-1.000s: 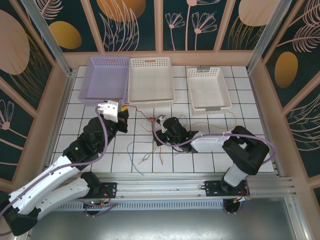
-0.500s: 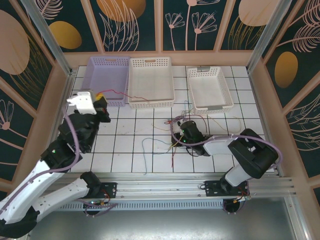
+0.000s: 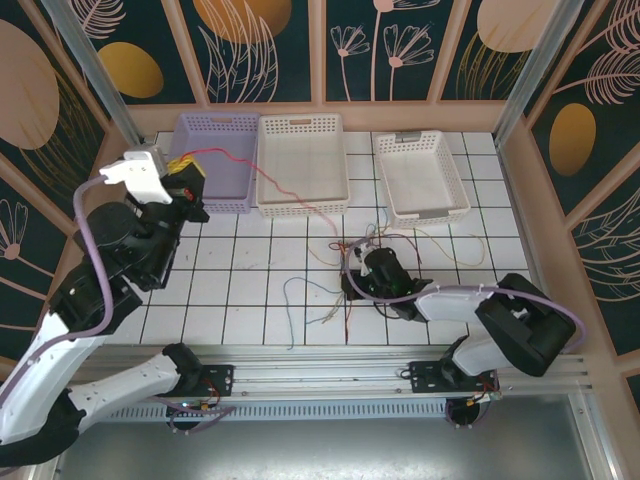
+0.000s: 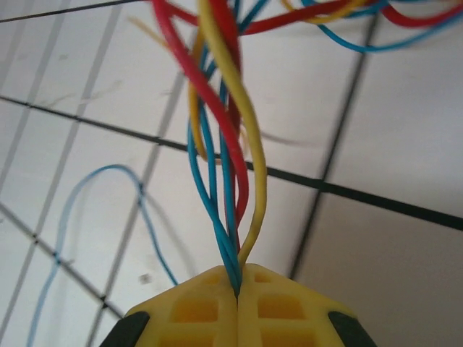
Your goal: Untangle the cables
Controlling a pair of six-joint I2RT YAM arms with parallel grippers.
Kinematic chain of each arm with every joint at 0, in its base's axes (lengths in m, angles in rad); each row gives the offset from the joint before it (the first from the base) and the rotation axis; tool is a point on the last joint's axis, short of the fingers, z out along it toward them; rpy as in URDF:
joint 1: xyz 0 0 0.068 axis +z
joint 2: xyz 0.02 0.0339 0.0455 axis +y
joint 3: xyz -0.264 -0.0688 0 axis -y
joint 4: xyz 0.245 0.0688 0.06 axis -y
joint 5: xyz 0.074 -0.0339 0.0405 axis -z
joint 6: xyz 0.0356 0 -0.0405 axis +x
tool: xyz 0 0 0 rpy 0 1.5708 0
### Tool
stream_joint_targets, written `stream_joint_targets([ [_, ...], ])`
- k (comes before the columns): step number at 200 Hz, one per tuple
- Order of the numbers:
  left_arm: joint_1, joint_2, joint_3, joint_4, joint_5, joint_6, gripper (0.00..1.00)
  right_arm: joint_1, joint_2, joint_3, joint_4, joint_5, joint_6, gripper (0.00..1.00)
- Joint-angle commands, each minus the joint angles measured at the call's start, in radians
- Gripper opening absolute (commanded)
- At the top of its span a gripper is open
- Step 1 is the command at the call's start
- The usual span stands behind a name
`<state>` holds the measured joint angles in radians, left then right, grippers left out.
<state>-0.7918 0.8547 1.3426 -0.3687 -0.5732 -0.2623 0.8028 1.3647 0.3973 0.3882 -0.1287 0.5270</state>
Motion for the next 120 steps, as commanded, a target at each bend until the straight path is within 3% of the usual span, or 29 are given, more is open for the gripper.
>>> stream_joint_targets([
  [1,0.004,0.066,0.028,0.072,0.030,0.053,0.00,0.032,-0.107,0.015,-0.020,0.014,-0.036,0.00],
  [63,0.019,0.341,0.149,0.235,0.026,0.193,0.00,0.058,-0.434,0.007,-0.100,-0.033,-0.046,0.00],
  [120,0.127,0.634,0.277,0.299,0.067,0.239,0.00,0.098,-0.602,0.020,-0.190,-0.016,-0.053,0.00],
])
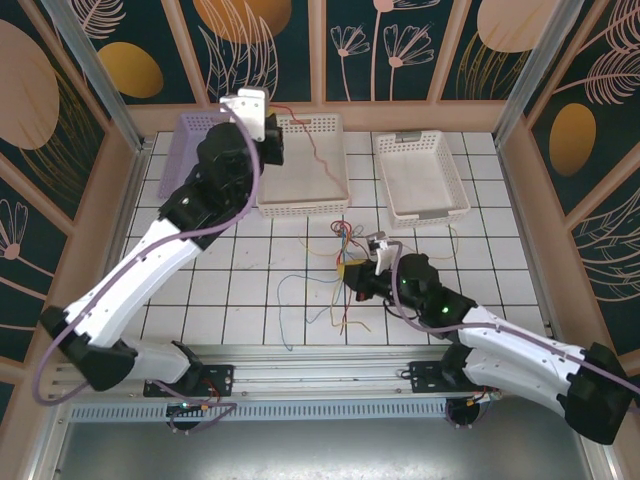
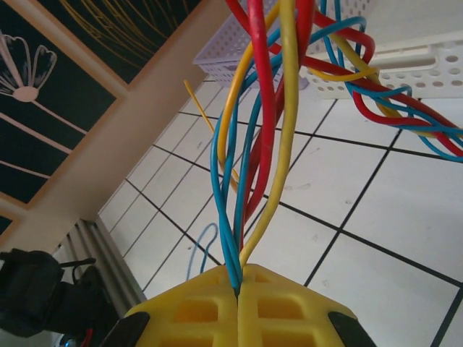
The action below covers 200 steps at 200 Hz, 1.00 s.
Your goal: Untangle the cables
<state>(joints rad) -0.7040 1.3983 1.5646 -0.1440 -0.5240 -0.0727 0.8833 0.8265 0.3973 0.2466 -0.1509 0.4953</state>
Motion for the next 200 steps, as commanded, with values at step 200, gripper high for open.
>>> stream_joint_targets([
  [200,0.132,0.666,0.101,0.087,0.034,-0.059,0.00,0.034,-0.336,0.057,-0.175,0.002,0.005,0.00],
])
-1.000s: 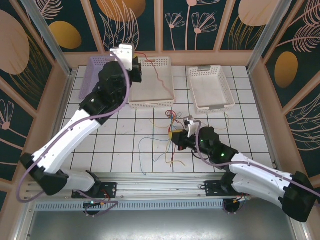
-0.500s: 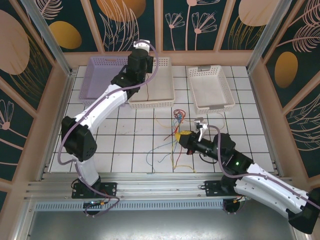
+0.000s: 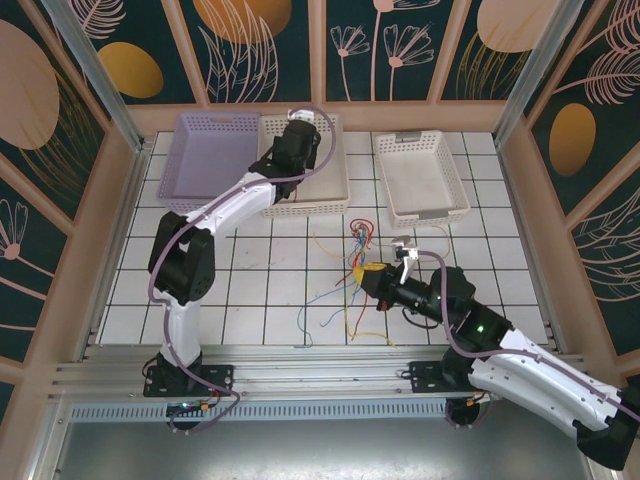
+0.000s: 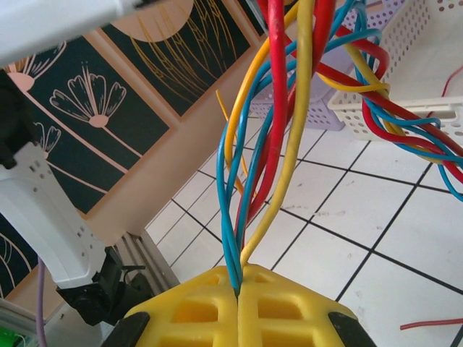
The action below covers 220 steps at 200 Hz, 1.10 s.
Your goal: Untangle the cables
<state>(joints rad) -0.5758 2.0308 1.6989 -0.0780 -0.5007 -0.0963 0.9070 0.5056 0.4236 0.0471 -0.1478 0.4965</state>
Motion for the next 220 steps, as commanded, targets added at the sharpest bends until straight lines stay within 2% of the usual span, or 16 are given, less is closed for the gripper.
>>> stream_joint_targets([
  [1,0.004,0.035,-0.034,0.021,0.011,-0.035,0.00,0.010,-0.015,0.031,0.024,-0.001,0.004,0.00],
  [61,0.003,0.100,-0.047,0.006,0.033,-0.055,0.00,0.010,-0.023,0.030,0.006,0.014,0.012,0.00],
  [93,0.005,0.109,-0.041,-0.002,0.070,-0.051,0.22,0.010,-0.029,0.025,0.002,0.015,0.015,0.00],
  [115,0.005,0.113,-0.028,-0.016,0.092,-0.048,0.29,0.010,-0.033,0.017,0.003,0.017,0.019,0.00],
  [146,0.005,0.113,0.006,-0.043,0.100,-0.034,0.44,0.012,-0.036,0.010,0.003,0.020,0.024,0.00],
  [155,0.005,0.104,0.013,-0.046,0.106,-0.030,0.47,0.013,-0.040,0.009,0.000,0.024,0.026,0.00],
  [186,0.005,0.073,0.043,-0.072,0.135,-0.023,0.70,0.012,-0.041,0.007,-0.007,0.044,0.031,0.00],
  [220,0.006,-0.011,0.032,-0.080,0.178,-0.035,0.86,0.012,-0.034,0.015,-0.036,0.105,0.051,0.00],
])
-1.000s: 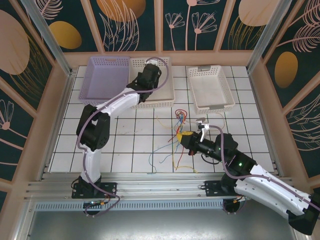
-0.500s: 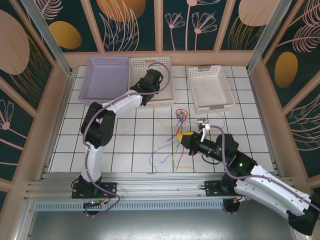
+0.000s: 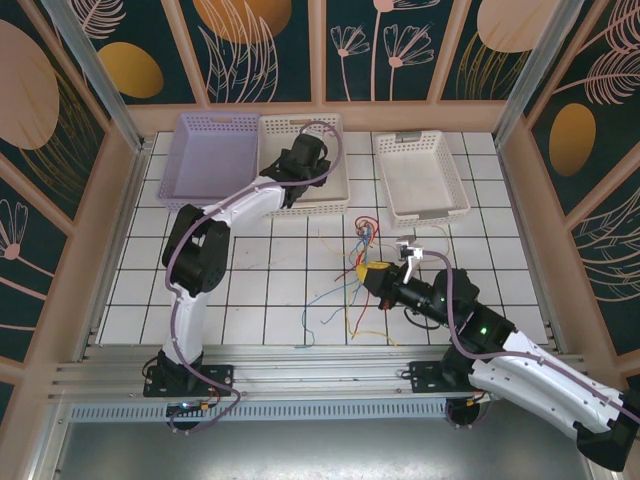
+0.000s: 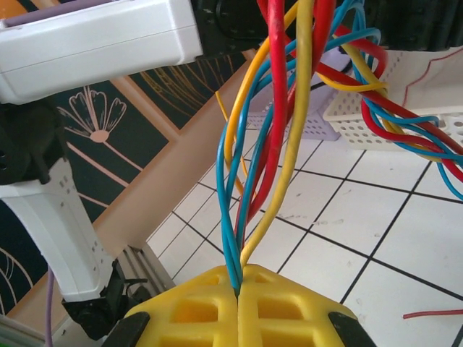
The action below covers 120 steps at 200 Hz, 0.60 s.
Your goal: Untangle the cables
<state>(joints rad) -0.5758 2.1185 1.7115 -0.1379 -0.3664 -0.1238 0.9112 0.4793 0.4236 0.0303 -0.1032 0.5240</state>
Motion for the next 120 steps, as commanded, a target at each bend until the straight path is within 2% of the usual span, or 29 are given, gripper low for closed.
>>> stream_joint_targets([
  [1,0.006,-0.101,0.018,-0.021,0.046,-0.008,0.86,0.008,-0.007,0.015,-0.019,0.062,0.024,0.00],
  [32,0.006,-0.233,-0.065,-0.015,0.101,-0.045,0.98,0.006,0.024,0.019,-0.027,0.089,0.040,0.00],
  [70,0.006,-0.446,-0.233,-0.015,0.169,-0.137,0.99,0.005,0.056,0.024,-0.021,0.114,0.056,0.00],
  [88,0.006,-0.552,-0.331,0.000,0.263,-0.218,0.98,0.005,0.076,0.027,-0.004,0.113,0.056,0.00],
  [120,0.005,-0.717,-0.547,0.107,0.522,-0.396,0.97,0.003,0.119,0.032,0.031,0.095,0.051,0.00],
])
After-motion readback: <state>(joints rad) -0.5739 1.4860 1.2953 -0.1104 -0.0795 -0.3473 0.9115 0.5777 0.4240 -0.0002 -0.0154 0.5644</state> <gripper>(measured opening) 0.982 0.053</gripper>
